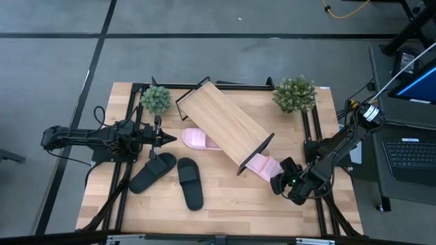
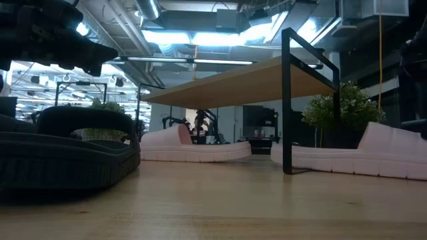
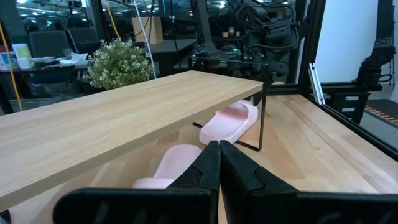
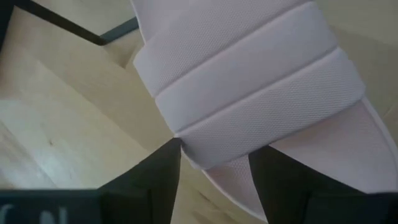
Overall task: Pick and place slides into the shelf
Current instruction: Put the right pink slipper on the shelf
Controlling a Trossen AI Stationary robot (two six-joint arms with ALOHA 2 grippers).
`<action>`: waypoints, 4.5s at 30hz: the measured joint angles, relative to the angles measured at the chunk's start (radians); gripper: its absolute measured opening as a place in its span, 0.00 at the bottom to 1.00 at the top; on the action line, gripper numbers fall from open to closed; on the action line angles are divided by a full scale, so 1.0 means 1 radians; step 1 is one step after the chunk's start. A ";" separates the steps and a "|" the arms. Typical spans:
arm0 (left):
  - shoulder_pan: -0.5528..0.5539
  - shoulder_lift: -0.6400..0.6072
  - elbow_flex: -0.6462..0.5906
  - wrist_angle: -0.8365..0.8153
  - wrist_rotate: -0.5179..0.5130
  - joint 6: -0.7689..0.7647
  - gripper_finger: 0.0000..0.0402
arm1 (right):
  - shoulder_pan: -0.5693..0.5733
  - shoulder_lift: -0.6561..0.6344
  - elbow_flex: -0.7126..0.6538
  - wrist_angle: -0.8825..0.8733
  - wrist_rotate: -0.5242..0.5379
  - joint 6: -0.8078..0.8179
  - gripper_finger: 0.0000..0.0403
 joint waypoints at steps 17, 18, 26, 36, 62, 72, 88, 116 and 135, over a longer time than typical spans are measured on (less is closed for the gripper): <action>0.000 0.000 0.000 0.000 0.000 0.000 0.00 | -0.001 0.001 0.000 0.001 0.083 -0.003 0.47; 0.000 0.000 0.000 0.000 0.000 0.000 0.00 | -0.001 0.003 0.000 0.001 0.084 -0.003 0.47; 0.000 0.000 0.000 0.000 0.000 0.000 0.00 | -0.001 0.069 0.000 0.033 0.092 0.001 0.46; 0.000 0.000 0.000 0.000 0.000 0.000 0.00 | 0.001 0.164 0.004 0.120 0.110 0.001 0.14; 0.000 0.000 0.000 0.000 0.000 0.000 0.00 | 0.012 -0.020 -0.002 -0.003 0.044 -0.107 0.03; 0.000 0.000 0.000 0.000 0.000 0.000 0.00 | 0.019 -0.123 0.086 -0.294 -0.008 -0.108 0.03; 0.000 0.000 0.000 0.000 0.000 0.000 0.00 | 0.084 -0.136 0.440 -0.673 -0.137 -0.095 0.03; 0.000 0.000 0.000 0.000 0.000 -0.001 0.00 | 0.085 -0.136 0.612 -1.028 -0.274 -0.047 0.03; 0.000 0.000 0.000 -0.001 0.000 -0.001 0.00 | 0.085 -0.134 0.764 -0.971 -0.282 -0.204 0.02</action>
